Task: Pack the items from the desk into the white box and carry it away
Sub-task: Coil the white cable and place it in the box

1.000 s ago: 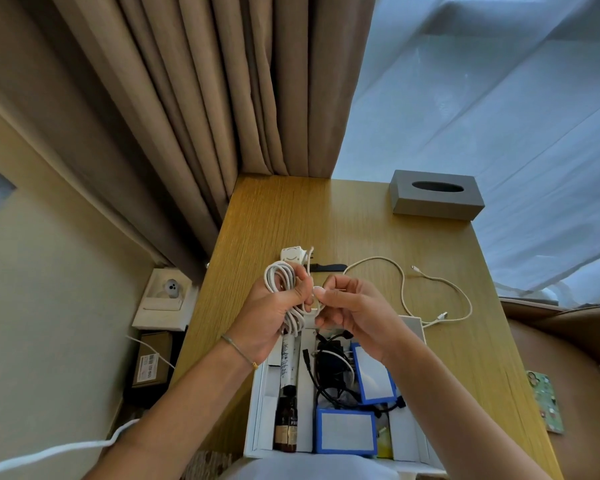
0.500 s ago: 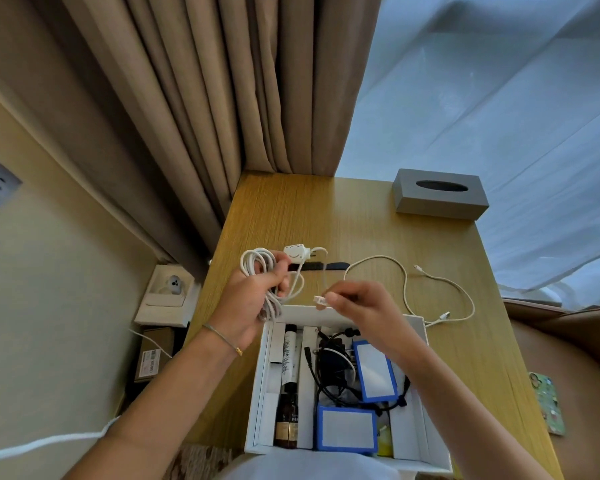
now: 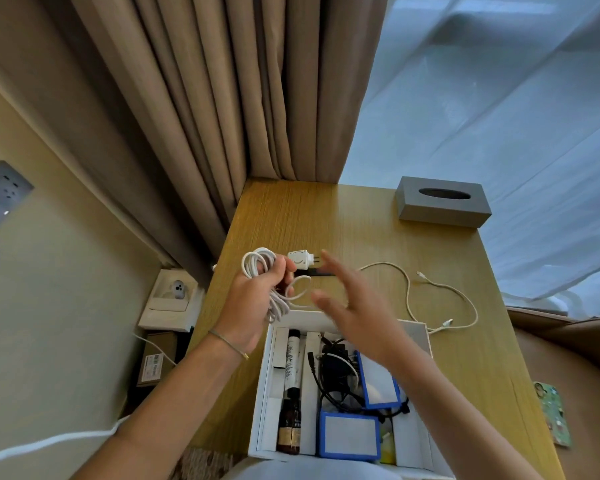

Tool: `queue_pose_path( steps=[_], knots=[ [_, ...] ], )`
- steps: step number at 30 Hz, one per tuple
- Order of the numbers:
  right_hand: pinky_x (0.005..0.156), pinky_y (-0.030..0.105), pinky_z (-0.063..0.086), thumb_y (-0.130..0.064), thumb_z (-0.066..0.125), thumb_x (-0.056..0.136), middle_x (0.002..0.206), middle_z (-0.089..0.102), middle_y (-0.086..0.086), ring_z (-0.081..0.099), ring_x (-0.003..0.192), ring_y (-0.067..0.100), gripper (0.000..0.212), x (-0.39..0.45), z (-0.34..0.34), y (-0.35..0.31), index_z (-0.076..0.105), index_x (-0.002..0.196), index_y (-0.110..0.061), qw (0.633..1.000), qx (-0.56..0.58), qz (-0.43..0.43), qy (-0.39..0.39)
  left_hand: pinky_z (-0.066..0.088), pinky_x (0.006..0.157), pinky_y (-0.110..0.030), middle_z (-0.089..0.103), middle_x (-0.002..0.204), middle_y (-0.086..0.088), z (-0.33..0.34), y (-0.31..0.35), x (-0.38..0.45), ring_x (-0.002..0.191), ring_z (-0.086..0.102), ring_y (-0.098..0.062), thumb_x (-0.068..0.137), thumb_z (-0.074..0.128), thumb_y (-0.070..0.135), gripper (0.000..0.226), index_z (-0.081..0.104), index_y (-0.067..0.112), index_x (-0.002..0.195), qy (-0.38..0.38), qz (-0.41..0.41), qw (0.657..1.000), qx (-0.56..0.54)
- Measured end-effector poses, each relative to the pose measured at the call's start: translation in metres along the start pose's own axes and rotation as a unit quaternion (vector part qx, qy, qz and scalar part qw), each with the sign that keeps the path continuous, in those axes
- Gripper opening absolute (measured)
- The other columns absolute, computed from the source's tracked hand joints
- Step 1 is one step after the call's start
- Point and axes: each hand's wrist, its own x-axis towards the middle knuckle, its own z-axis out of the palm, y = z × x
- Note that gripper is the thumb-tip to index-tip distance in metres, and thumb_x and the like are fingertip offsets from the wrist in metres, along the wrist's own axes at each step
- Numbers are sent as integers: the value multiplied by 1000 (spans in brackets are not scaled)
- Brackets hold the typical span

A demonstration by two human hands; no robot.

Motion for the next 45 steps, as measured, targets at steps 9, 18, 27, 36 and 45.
queue_pose_path(
  steps=[9, 18, 27, 36, 45],
  knots=[
    [51, 29, 36, -25, 49, 105, 52, 47, -9, 37, 45, 9, 27, -10, 21, 2, 72, 91, -20, 991, 39, 43, -120, 47, 50, -26, 48, 57, 1, -9, 15, 10, 52, 52, -14, 105, 46, 19, 30, 56, 14, 77, 127, 36, 981, -142],
    [48, 22, 32, -27, 55, 102, 56, 47, -7, 37, 49, 10, 20, -9, -31, -47, 72, 91, -24, 966, 124, -49, -223, 30, 42, -23, 40, 57, 0, -3, -2, 6, 43, 34, -8, 81, 24, 83, 87, 50, 0, 76, -65, 115, 965, 229],
    [51, 29, 32, -27, 65, 97, 57, 47, 0, 37, 50, 13, 22, 16, -45, -29, 69, 76, -18, 991, 125, -24, -46, 40, 50, -24, 58, 66, -1, 1, -20, -16, 53, 48, -12, 98, 44, 60, 49, 63, 18, 80, -282, -2, 933, 224],
    [68, 28, 52, -28, 43, 106, 72, 61, -11, 55, 61, 0, 30, -17, 45, -10, 63, 84, -28, 988, -77, 52, -123, 62, 73, -41, 74, 91, -24, -3, -22, 11, 86, 74, -35, 106, 30, 45, 55, 64, 2, 95, 15, -74, 991, -112],
    [59, 16, 40, -25, 49, 103, 64, 57, -13, 52, 56, -1, 27, -13, -9, -49, 65, 82, -28, 976, 2, -17, -216, 32, 48, -25, 35, 54, -2, -4, -51, 0, 47, 35, -14, 77, 19, 91, 88, 38, 7, 62, -40, 28, 966, 253]
  ],
)
